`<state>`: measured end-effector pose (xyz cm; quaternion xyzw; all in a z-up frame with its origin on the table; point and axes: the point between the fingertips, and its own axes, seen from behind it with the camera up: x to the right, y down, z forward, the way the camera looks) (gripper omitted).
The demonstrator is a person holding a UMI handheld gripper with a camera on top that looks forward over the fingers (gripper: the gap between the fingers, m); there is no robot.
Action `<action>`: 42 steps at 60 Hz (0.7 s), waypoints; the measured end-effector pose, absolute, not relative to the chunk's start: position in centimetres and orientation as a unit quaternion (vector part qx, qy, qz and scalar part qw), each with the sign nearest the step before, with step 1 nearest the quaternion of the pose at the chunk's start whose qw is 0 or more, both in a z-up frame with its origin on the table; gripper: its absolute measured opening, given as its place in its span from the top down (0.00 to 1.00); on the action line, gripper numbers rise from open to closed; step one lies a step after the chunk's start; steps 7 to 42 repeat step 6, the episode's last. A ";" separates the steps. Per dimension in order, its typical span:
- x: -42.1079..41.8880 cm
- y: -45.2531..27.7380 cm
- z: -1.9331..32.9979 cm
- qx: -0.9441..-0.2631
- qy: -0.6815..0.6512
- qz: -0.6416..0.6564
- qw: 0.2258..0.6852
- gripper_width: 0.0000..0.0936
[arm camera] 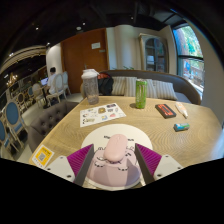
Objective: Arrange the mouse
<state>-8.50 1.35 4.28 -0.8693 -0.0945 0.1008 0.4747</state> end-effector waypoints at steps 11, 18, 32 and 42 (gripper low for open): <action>-6.8 -2.3 5.2 -0.859 -0.103 0.111 0.489 0.10; -6.8 -2.3 5.2 -0.859 -0.103 0.111 0.489 0.10; -6.8 -2.3 5.2 -0.859 -0.103 0.111 0.489 0.10; -6.8 -2.3 5.2 -0.859 -0.103 0.111 0.489 0.10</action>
